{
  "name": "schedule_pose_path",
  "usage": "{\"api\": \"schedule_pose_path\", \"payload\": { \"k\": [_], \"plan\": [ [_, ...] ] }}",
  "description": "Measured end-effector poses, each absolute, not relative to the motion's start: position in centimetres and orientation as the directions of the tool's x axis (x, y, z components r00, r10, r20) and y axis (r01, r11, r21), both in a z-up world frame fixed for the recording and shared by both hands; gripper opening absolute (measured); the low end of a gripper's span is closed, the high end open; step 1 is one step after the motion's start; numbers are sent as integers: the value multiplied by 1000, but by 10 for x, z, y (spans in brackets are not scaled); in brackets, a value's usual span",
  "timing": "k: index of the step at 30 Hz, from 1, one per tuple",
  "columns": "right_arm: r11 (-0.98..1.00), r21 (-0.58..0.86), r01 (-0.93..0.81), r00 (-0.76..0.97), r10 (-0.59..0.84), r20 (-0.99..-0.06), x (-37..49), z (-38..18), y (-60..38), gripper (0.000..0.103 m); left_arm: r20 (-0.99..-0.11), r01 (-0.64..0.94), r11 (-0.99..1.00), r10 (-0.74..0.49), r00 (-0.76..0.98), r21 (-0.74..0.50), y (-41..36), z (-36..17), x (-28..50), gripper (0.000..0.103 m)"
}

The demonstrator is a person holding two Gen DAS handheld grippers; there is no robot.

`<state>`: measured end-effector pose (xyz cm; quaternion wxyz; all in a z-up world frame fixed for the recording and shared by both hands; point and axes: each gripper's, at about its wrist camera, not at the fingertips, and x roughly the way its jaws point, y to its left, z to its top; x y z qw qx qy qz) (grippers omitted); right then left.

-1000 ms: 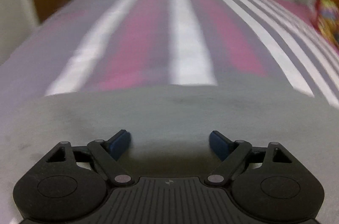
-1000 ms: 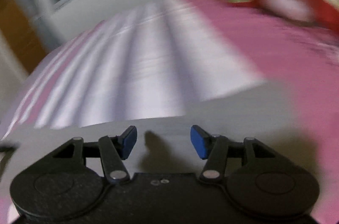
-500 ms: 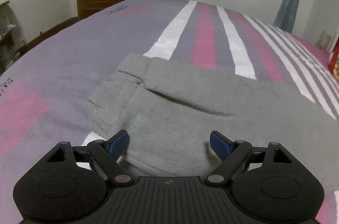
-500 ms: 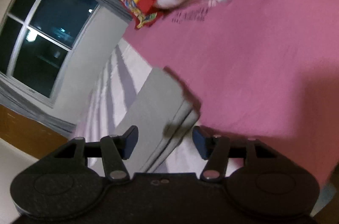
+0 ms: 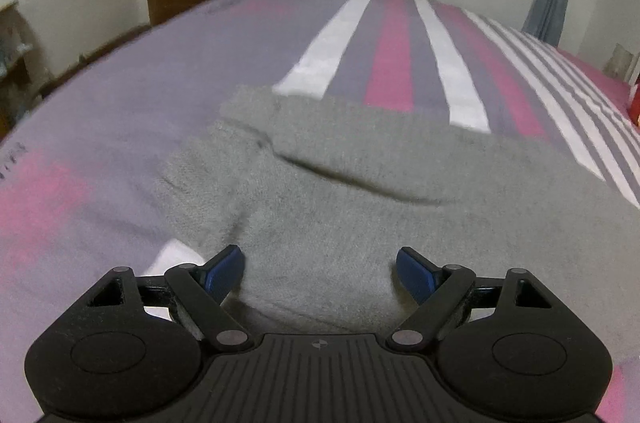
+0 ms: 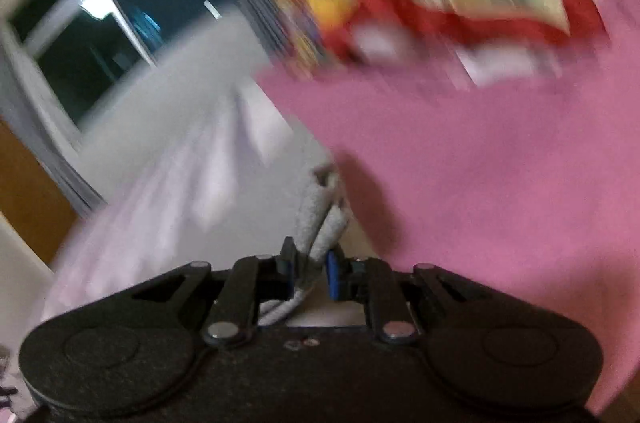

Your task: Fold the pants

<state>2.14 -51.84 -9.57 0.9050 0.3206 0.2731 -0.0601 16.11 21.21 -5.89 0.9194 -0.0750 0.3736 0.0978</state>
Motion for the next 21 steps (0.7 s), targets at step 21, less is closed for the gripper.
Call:
{"api": "schedule_pose_path", "payload": {
  "k": [21],
  "plan": [
    [558,674,484,783,67,-618,38,-87,-525,32,-746,-342,931,139,651,-125,253,-109,167,103]
  ]
}}
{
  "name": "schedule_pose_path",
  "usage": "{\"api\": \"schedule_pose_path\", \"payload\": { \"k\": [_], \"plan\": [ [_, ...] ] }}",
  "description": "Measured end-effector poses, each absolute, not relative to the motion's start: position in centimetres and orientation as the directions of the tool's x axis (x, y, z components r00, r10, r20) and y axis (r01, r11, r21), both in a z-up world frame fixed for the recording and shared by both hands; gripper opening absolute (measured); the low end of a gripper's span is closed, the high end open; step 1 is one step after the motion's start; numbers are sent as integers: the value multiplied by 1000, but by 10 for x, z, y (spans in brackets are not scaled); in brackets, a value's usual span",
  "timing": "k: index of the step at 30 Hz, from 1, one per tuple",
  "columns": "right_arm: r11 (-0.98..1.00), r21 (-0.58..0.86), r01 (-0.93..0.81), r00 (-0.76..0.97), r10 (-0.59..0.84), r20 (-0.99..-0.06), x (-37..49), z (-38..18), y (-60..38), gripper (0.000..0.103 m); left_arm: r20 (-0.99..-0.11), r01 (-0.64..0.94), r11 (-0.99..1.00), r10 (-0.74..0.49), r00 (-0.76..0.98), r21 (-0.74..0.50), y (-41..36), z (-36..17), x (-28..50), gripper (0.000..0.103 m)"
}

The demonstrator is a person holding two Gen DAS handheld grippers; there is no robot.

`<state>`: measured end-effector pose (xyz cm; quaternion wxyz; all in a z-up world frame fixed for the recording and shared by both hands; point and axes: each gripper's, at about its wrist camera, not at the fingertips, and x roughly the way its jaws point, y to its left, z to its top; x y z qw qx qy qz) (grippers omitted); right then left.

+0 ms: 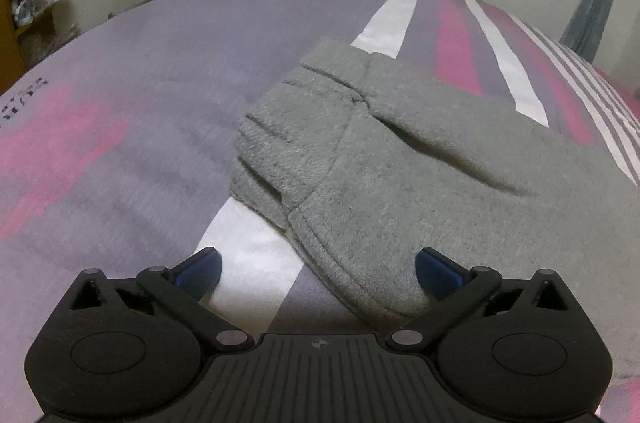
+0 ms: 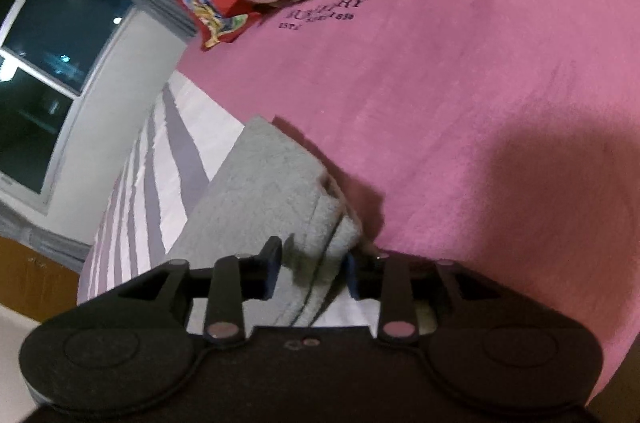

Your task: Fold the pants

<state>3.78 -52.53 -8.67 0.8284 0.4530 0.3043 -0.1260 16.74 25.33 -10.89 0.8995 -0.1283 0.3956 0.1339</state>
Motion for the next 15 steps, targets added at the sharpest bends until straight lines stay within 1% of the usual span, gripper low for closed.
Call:
{"api": "schedule_pose_path", "payload": {
  "k": [3,5,8,10,15],
  "plan": [
    [580,645,497,767,53,-639,41,-83,-520,30,-731,-335,933,138,668,-130,253,-109,162,103],
    [609,615,502,754,40,-655,44,-78,-516,18,-722,-330,935,138,678,-131,254,-108,159,103],
    [647,565,512,746,-9,-666,48,-66,-506,17,-716,-322,938,134,685,-132,256,-108,155,103],
    [682,532,502,753,-41,-657,52,-52,-494,16,-714,-317,939,130,688,-134,257,-107,154,103],
    [800,452,395,794,-50,-606,77,-6,-441,16,-718,-302,943,111,687,-143,260,-104,151,103]
  ]
}}
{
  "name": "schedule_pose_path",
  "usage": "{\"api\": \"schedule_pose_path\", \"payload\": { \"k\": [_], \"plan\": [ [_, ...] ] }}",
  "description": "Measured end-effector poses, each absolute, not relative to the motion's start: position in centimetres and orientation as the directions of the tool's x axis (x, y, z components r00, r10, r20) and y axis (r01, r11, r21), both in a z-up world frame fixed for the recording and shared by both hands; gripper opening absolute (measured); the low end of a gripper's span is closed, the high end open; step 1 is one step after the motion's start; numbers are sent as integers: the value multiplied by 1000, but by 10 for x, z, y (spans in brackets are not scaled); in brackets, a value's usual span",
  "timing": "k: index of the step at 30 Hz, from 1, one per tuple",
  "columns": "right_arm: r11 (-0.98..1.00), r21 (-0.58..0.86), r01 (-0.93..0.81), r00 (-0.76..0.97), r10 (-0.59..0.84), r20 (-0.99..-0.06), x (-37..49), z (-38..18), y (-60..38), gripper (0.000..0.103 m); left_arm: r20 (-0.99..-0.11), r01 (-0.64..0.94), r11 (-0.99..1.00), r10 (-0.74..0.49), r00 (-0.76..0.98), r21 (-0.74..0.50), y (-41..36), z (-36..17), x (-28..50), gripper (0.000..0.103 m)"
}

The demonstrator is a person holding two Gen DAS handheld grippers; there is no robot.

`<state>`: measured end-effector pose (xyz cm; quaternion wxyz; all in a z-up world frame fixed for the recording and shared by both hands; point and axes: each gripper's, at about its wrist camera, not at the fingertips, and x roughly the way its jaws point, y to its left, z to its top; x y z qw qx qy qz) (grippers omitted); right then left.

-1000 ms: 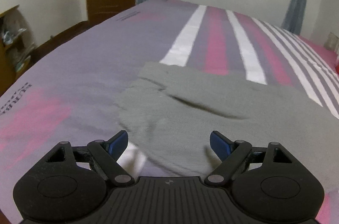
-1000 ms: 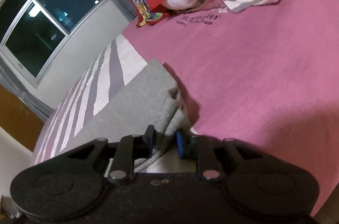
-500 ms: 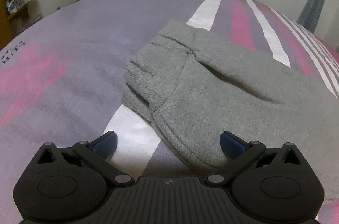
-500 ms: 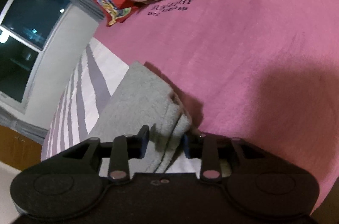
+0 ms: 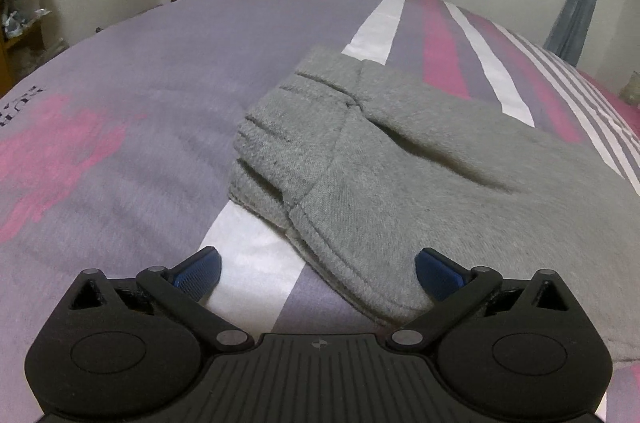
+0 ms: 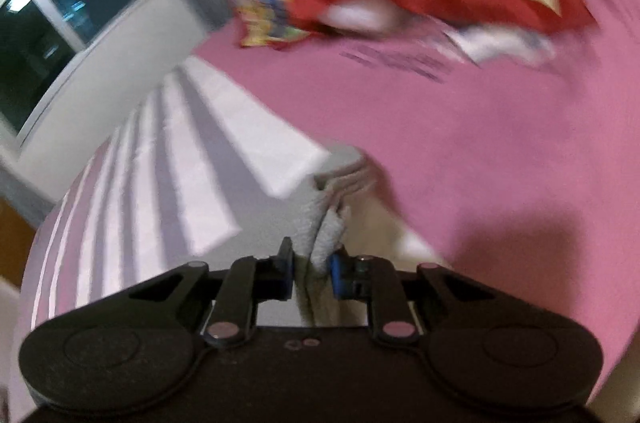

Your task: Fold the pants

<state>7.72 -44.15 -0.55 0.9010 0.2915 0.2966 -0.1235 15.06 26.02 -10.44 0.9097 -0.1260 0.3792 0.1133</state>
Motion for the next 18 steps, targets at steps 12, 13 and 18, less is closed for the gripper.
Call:
{"api": "schedule_pose_path", "payload": {
  "k": [12,13,18],
  "plan": [
    [957,250,-144,783,265,-563,149,23,-210,16,-720,-255,945,30,693,-206,276,-95,128,103],
    [949,236,-209,759,309,-573,147,13,-190,16,-720,-253,945,29,694,-206,276,-96,128,103],
    [902,83,-424,681,378,-627,126,-29,-113,16,-721,-246,947,24,693,-204,275,-97,128,103]
  ]
}}
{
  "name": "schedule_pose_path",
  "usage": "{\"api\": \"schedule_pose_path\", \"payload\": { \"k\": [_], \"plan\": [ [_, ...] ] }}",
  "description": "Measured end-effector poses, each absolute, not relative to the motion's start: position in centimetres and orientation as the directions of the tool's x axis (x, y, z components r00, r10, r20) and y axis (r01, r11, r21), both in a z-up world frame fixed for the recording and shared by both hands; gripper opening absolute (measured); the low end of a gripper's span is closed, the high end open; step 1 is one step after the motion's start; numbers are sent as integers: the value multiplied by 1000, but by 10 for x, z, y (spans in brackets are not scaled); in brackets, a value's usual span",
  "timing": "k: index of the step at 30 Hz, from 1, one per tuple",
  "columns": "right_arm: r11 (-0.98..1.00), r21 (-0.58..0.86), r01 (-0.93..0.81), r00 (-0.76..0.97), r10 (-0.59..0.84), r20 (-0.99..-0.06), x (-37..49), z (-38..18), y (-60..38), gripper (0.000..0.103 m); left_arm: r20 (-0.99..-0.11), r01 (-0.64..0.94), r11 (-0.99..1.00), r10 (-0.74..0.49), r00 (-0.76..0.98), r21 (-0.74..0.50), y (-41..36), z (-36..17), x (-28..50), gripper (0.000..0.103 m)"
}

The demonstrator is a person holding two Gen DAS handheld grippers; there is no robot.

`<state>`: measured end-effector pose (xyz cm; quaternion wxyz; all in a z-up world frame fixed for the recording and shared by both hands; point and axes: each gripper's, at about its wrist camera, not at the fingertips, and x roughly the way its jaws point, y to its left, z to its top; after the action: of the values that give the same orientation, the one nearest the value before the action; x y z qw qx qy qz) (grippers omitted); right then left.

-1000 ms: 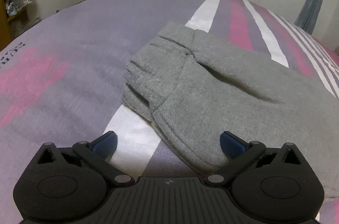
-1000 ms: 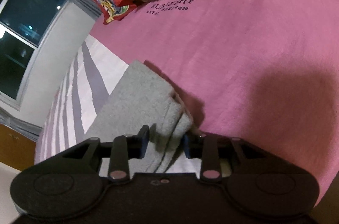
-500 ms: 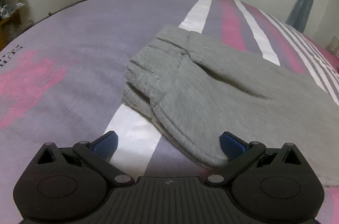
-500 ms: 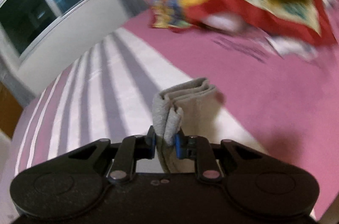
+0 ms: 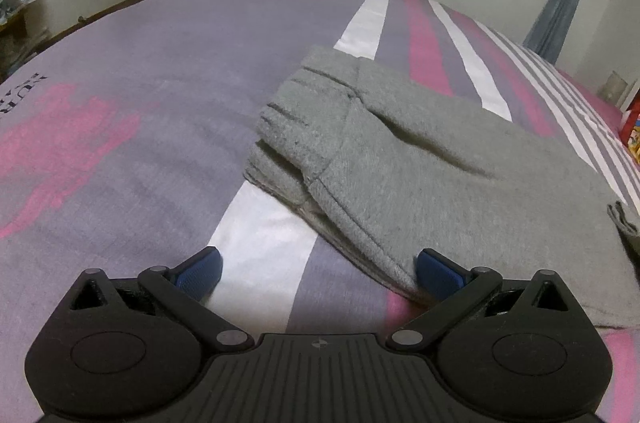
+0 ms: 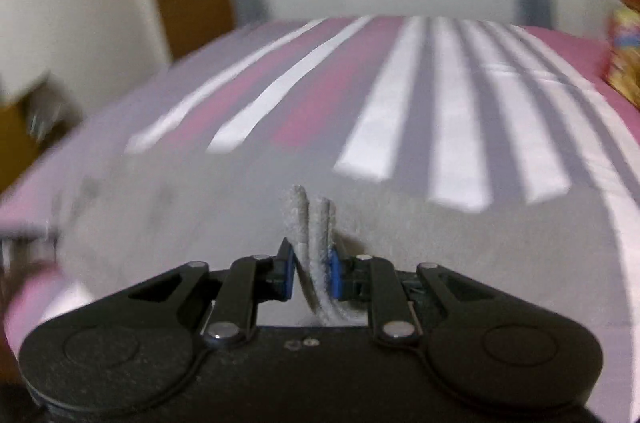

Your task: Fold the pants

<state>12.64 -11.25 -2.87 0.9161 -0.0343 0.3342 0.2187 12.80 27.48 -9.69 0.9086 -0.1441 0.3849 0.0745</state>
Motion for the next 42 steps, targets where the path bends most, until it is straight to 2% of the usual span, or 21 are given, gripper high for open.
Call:
{"api": "schedule_pose_path", "payload": {
  "k": [3,12,19,24,25,27,28,29,31,33,34,38,39,42],
  "plan": [
    [893,-1,-449,705,354,-614,118,-32,-89,16,-720,-234,949,12,694,-210,277,-97,127,103],
    [827,-32,-562,664,427,-613,108,-36,-56,17,-717,-219,955,9,697,-201,275,-98,118,103],
    [850,4,-526,652,407,-640,108,-52,-47,18,-733,-182,976,35,679,-122,264,-99,108,103],
    [865,-2,-502,662,383,-644,106,-60,-40,20,-734,-188,975,42,678,-118,262,-98,100,103],
    [864,-6,-504,661,382,-646,104,-62,-40,22,-735,-188,975,43,677,-117,261,-98,99,103],
    [852,-28,-522,652,378,-658,100,-65,-34,32,-737,-190,975,46,674,-113,260,-97,97,103],
    [838,-24,-545,638,396,-660,96,-63,-30,50,-738,-191,975,47,673,-112,260,-97,97,103],
    [816,-1,-577,620,437,-652,91,-60,-28,57,-739,-192,975,47,672,-112,261,-97,97,103],
    [771,49,-635,589,524,-615,80,-53,-27,55,-731,-205,971,52,681,-121,262,-93,95,103],
    [763,74,-643,596,558,-577,74,-45,-31,40,-691,-221,960,40,722,-175,263,-86,89,103],
    [775,79,-627,615,555,-561,72,-41,-36,37,-673,-226,952,30,739,-206,263,-83,88,103],
    [847,73,-527,707,485,-515,69,-32,-77,37,-605,-174,937,-47,795,-302,245,-65,93,101],
    [873,73,-482,733,448,-512,70,-31,-92,39,-587,-132,936,-92,804,-327,235,-60,98,91],
    [936,99,-338,787,339,-516,73,-32,-142,39,-585,-19,928,-218,781,-372,193,-51,118,78]
  ]
}}
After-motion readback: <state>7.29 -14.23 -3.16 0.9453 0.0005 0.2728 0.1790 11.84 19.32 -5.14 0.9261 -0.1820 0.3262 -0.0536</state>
